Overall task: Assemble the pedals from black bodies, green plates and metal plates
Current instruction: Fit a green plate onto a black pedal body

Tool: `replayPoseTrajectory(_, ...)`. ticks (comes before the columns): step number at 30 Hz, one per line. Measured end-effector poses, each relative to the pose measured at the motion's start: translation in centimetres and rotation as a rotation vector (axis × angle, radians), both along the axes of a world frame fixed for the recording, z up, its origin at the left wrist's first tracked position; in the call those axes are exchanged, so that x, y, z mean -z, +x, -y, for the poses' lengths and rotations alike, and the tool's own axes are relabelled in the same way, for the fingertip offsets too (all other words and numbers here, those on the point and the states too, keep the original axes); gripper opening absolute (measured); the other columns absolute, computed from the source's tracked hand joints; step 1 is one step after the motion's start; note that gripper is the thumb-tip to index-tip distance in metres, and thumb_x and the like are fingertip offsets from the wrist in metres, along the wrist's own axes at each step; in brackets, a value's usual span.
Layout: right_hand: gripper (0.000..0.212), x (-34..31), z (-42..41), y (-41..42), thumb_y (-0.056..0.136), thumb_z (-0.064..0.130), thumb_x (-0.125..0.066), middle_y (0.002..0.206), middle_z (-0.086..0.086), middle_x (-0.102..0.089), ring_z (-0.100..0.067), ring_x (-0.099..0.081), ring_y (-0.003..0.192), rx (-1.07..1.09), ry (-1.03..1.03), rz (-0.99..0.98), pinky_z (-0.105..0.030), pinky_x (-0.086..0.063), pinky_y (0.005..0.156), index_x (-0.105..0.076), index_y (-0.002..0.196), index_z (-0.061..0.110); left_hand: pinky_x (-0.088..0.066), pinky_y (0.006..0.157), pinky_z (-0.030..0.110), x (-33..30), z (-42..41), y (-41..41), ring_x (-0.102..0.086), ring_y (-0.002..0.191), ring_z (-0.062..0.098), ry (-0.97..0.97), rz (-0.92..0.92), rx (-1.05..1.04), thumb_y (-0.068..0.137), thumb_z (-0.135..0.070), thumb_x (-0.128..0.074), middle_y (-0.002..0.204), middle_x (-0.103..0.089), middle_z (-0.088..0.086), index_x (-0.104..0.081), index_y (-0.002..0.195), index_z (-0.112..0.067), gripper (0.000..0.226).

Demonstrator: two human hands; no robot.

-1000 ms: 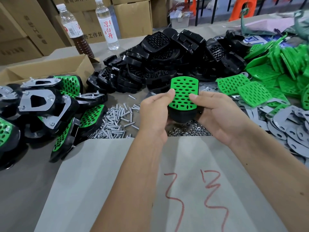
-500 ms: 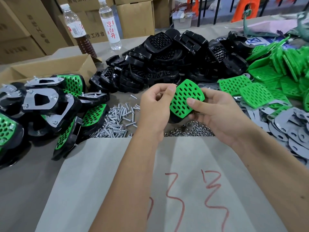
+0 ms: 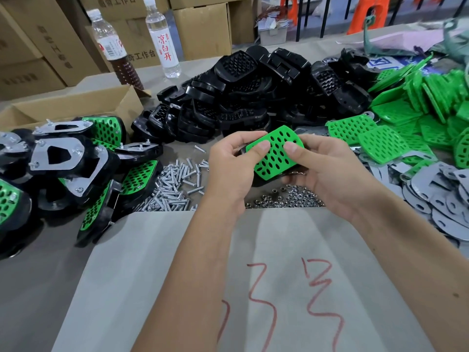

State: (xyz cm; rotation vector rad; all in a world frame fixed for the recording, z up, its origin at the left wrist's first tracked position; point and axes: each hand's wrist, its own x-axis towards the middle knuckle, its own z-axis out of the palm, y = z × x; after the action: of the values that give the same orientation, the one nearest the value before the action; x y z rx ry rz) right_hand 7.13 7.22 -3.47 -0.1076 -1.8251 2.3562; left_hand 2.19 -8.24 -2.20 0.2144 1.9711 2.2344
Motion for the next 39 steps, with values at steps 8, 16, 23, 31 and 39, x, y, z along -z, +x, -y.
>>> replayPoseTrajectory(8, 0.023, 0.2, 0.3, 0.2, 0.093, 0.010, -0.069, 0.105, -0.019, -0.077, -0.035, -0.075, 0.097, 0.080, 0.019, -0.087, -0.041, -0.064, 0.073, -0.068, 0.114, 0.001, -0.066, 0.077, 0.048, -0.3, 0.3, 0.1, -0.074, 0.102, 0.033, 0.123, 0.213, 0.129, 0.094, -0.015, -0.075, 0.122, -0.071, 0.023, -0.069, 0.118, -0.003, 0.027)
replayPoseTrajectory(16, 0.029, 0.4, -0.9, -0.2, 0.095, 0.010, -0.066, 0.111, -0.015, -0.078, -0.027, -0.076, 0.095, -0.028, 0.020, -0.079, -0.031, -0.063, 0.069, -0.067, 0.122, -0.001, -0.063, 0.062, 0.033, 0.1, 0.3, -0.1, -0.078, 0.075, 0.019, 0.001, 0.140, 0.122, 0.083, 0.008, -0.079, 0.084, -0.079, 0.004, -0.070, 0.103, -0.003, 0.025)
replayPoseTrajectory(23, 0.023, 0.6, 0.5, -0.4, 0.088, 0.017, -0.083, 0.095, 0.004, -0.069, -0.015, -0.068, 0.091, 0.346, 0.614, -0.118, -0.034, -0.062, 0.075, -0.064, 0.101, 0.019, -0.066, 0.074, 0.046, 0.8, -0.4, -0.6, -0.078, 0.087, 0.032, -0.134, 0.012, -0.080, 0.078, 0.004, -0.084, 0.085, -0.078, 0.005, -0.070, 0.087, -0.014, 0.025)
replayPoseTrajectory(31, 0.041, -0.4, 1.4, 0.3, 0.083, 0.050, -0.078, 0.108, 0.008, -0.059, -0.011, -0.054, 0.100, 0.454, 0.890, -0.200, -0.022, -0.043, 0.088, -0.065, 0.113, 0.024, -0.060, 0.079, 0.042, 0.8, -2.1, 0.2, -0.074, 0.092, 0.025, -0.058, 0.080, -0.031, 0.089, -0.047, -0.066, 0.099, -0.076, 0.012, -0.071, 0.102, -0.007, 0.043)
replayPoseTrajectory(39, 0.020, -0.3, 0.3, 0.0, 0.098, 0.034, -0.064, 0.072, 0.004, -0.058, -0.014, -0.062, 0.069, 0.522, 0.882, -0.203, -0.031, -0.044, 0.065, -0.066, 0.084, 0.020, -0.065, 0.075, 0.049, 0.3, -2.2, 0.7, -0.078, 0.091, 0.030, -0.018, 0.137, -0.075, 0.102, -0.062, -0.047, 0.100, -0.080, 0.007, -0.078, 0.097, -0.027, 0.047)
